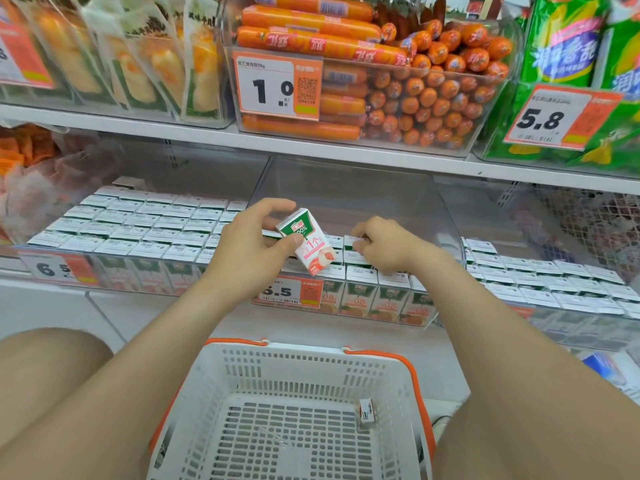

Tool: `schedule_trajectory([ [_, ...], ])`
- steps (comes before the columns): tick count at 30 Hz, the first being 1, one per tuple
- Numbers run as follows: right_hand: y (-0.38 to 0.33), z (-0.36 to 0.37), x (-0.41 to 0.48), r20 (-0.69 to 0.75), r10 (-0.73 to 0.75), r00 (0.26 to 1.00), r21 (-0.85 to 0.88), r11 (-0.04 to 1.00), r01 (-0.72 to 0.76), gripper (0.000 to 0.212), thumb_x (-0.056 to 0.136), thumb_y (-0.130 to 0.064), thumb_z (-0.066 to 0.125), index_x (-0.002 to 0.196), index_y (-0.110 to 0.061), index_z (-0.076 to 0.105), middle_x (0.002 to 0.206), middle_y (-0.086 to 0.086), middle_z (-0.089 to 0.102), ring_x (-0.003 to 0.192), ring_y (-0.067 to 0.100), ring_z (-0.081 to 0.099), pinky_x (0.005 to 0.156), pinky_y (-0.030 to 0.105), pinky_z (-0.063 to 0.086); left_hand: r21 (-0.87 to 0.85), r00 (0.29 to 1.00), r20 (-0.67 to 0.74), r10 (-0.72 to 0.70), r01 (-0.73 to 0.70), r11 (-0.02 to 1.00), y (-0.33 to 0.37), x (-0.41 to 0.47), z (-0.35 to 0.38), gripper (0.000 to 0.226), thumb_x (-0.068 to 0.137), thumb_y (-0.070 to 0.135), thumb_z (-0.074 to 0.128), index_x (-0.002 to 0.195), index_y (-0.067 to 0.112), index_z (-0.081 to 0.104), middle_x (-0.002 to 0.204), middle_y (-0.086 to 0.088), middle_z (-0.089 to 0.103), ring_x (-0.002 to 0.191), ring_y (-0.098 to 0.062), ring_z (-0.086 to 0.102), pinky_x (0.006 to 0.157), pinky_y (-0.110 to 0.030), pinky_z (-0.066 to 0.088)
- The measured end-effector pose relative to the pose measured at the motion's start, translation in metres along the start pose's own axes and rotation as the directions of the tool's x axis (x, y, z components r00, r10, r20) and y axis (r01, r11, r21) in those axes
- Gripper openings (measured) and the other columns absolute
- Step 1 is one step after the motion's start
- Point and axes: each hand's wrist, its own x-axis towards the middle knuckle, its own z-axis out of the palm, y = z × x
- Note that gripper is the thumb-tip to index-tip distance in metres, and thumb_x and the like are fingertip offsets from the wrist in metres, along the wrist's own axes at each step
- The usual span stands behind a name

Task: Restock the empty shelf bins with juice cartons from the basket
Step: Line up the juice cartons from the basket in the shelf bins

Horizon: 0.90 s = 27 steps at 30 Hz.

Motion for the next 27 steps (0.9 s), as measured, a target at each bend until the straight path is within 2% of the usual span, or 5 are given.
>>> schedule_trajectory([
  [4,-0.011,-0.004,-0.01,-0.066,0.025,0.998,-0.019,0.999,-0.027,0.02,0.093,-0.01,0.044,0.075,-0.007,0.051,0.068,0.01,0.051,0.068,0.028,0.043,0.063,0.035,0.037,-0.039,0.999,0.003,-0.05,0.05,0.998,0.005,0.004,-0.007,0.038,0.096,0.021,0.076,0.131,0.027,0.062,0.117,0.01,0.073,0.086,-0.004,0.075,0.083,-0.039,0.064],
  [9,-0.068,0.005,-0.059,-0.424,-0.28,0.861,0.231,0.886,0.402,0.053,0.096,-0.022,0.051,0.149,-0.026,0.051,0.129,-0.006,0.066,0.115,0.011,0.062,0.099,0.028,0.051,0.009,0.993,0.094,0.067,-0.069,0.998,0.014,0.005,-0.042,0.031,0.097,0.017,0.075,0.122,0.032,0.066,0.118,0.012,0.07,0.093,-0.008,0.075,0.082,-0.038,0.065],
  [17,-0.143,0.046,-0.067,-0.545,-0.395,0.74,0.222,0.783,0.582,0.043,0.105,-0.027,0.061,0.144,-0.026,0.044,0.124,-0.007,0.063,0.103,0.012,0.062,0.087,0.029,0.05,0.096,0.97,0.243,0.019,-0.043,0.994,0.001,0.01,-0.14,0.044,0.092,0.045,0.075,0.133,0.037,0.059,0.112,0.008,0.077,0.096,-0.014,0.078,0.085,-0.04,0.063],
  [22,-0.193,0.06,-0.04,-0.617,-0.405,0.675,0.22,0.735,0.642,0.034,0.096,-0.015,0.07,0.122,-0.02,0.048,0.111,-0.007,0.065,0.1,0.012,0.064,0.083,0.033,0.053,0.685,0.993,0.055,-0.109,0.042,0.727,-0.078,0.042,-0.167,0.083,0.09,0.08,0.042,0.139,0.015,0.056,0.14,-0.011,0.059,0.128,-0.032,0.055,0.106,-0.047,0.047],
  [27,-0.249,0.072,0.036,-0.541,-0.584,0.606,-0.108,0.762,0.638,0.03,0.092,-0.009,0.071,0.114,-0.012,0.05,0.105,0.007,0.067,0.09,0.033,0.061,0.073,0.048,0.052,0.851,0.938,0.1,-0.331,0.092,0.518,-0.128,0.052,-0.17,0.102,0.091,0.087,0.027,0.167,0.022,0.007,0.175,-0.01,0.004,0.159,-0.043,0.008,0.126,-0.061,0.014],
])
